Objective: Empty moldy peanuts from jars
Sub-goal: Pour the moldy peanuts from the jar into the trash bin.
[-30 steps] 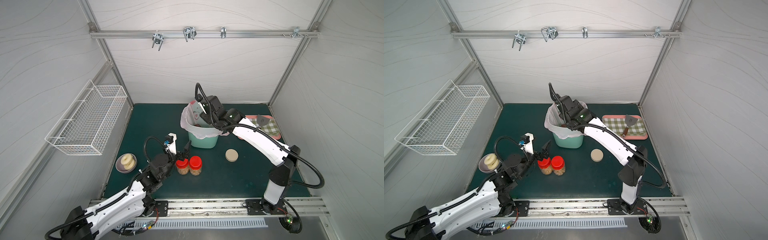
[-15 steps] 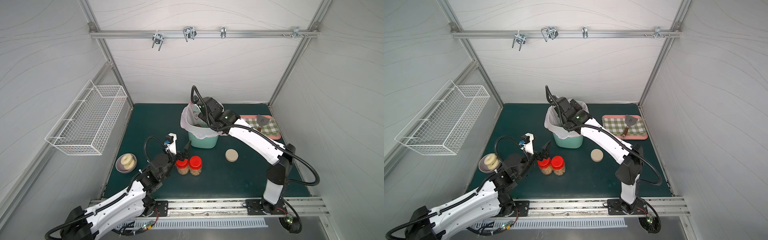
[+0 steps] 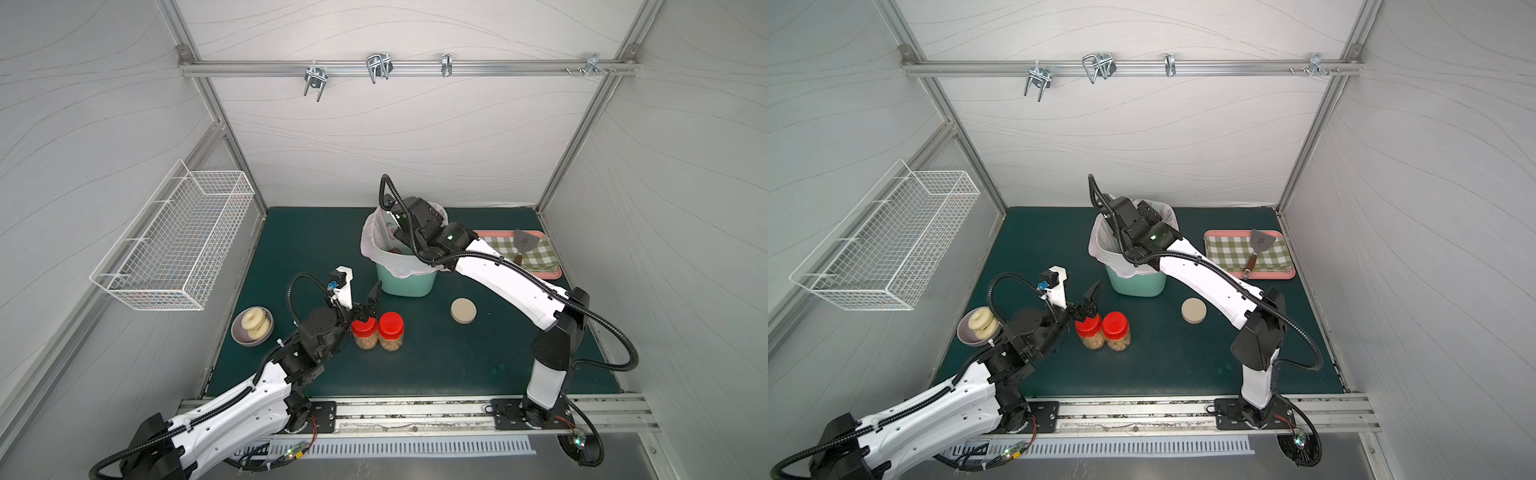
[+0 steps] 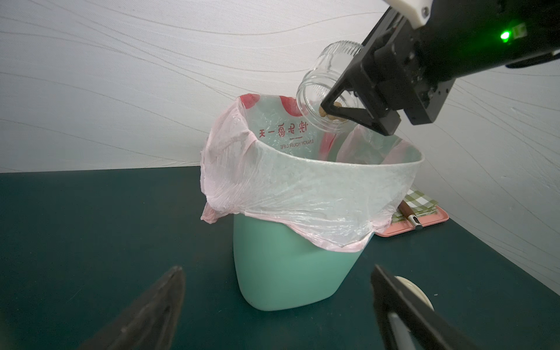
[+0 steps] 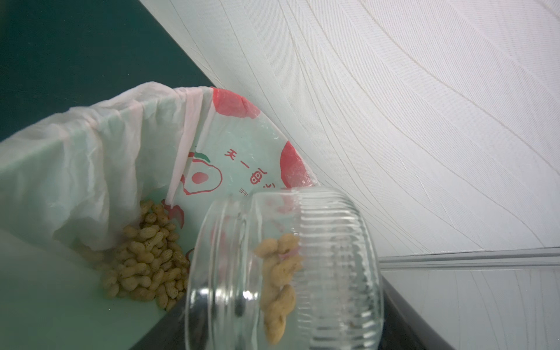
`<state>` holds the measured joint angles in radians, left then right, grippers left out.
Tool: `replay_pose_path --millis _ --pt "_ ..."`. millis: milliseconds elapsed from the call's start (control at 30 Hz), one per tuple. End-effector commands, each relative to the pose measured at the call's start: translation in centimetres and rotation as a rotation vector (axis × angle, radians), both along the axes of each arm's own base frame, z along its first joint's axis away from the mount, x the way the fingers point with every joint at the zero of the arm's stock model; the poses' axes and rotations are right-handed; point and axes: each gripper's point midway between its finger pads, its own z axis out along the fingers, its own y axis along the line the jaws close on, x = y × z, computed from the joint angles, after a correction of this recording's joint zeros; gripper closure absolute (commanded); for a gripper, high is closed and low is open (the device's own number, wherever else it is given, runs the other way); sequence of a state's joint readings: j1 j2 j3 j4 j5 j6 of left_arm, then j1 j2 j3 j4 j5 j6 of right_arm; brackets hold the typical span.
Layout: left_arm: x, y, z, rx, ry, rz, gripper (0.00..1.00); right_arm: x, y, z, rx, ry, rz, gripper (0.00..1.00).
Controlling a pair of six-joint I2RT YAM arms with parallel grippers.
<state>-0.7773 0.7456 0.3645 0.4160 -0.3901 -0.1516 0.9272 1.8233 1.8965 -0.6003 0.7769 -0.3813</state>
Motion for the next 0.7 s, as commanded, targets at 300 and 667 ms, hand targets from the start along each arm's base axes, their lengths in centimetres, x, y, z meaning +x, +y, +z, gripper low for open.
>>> replay_pose_path --millis 300,667 --pt "0.2 0.5 0.8 -0.018 -0.027 0.024 0.03 -2.0 -0.8 4.9 0.15 -0.028 0.021 1.0" --pt "0.1 0.6 0.9 -0.021 -0.029 0.026 0.03 -2.9 -1.0 6.0 0.13 -0.08 0.014 1.0"
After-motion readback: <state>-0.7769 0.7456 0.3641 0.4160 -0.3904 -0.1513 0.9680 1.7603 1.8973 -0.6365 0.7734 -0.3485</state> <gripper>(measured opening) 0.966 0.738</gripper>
